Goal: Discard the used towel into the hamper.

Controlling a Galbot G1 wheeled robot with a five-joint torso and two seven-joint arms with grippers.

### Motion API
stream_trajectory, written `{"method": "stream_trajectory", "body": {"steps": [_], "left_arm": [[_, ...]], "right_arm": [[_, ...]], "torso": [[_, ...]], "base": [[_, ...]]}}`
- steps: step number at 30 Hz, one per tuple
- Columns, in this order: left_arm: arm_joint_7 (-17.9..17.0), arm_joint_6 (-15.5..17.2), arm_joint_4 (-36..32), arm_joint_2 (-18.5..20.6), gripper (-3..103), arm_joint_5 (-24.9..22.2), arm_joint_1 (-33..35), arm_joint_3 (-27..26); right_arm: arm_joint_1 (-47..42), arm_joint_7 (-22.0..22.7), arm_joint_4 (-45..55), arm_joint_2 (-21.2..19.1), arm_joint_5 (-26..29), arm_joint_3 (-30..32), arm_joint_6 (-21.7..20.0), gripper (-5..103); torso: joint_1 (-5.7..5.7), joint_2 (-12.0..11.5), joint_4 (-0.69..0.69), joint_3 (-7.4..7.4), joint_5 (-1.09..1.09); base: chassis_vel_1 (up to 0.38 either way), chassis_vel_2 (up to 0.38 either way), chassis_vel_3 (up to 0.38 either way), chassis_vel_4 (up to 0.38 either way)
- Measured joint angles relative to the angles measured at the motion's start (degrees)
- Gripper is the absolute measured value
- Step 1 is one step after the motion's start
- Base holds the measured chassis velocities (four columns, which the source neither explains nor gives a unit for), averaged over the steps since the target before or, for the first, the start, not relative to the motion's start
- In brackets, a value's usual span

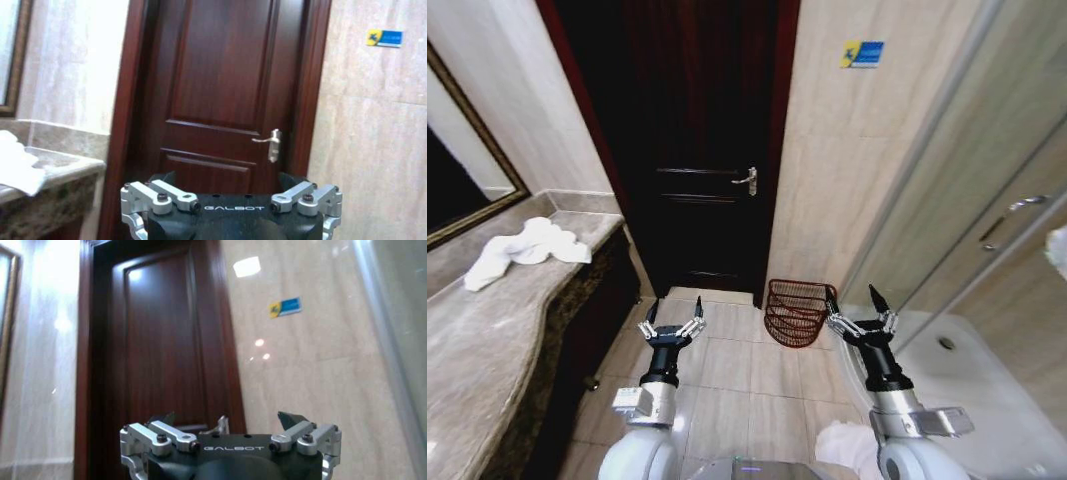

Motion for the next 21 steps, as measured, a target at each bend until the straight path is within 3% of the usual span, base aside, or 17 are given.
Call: {"method": "stream_trajectory", "body": {"steps": [4, 21], "left_arm": [[0.27, -0.03, 0.15, 0.0, 100, 0.27, 0.02, 0.19], [1.36, -0.54, 1.24, 0.0, 100, 2.37, 0.18, 0.26]], "right_arm": [[-0.21, 1.75, 0.43, 0.0, -1.64, -0.03, -1.16, 100], [0.41, 3.67, -0.15, 0.0, -2.45, 0.2, 0.48, 100]], "torso": [[-0.01, 0.0, 0.0, 0.0, 0.0], [-0.01, 0.0, 0.0, -0.01, 0.0]], "base": [[0.098, 0.093, 0.096, 0.099], [0.125, 0.126, 0.123, 0.127]]}}
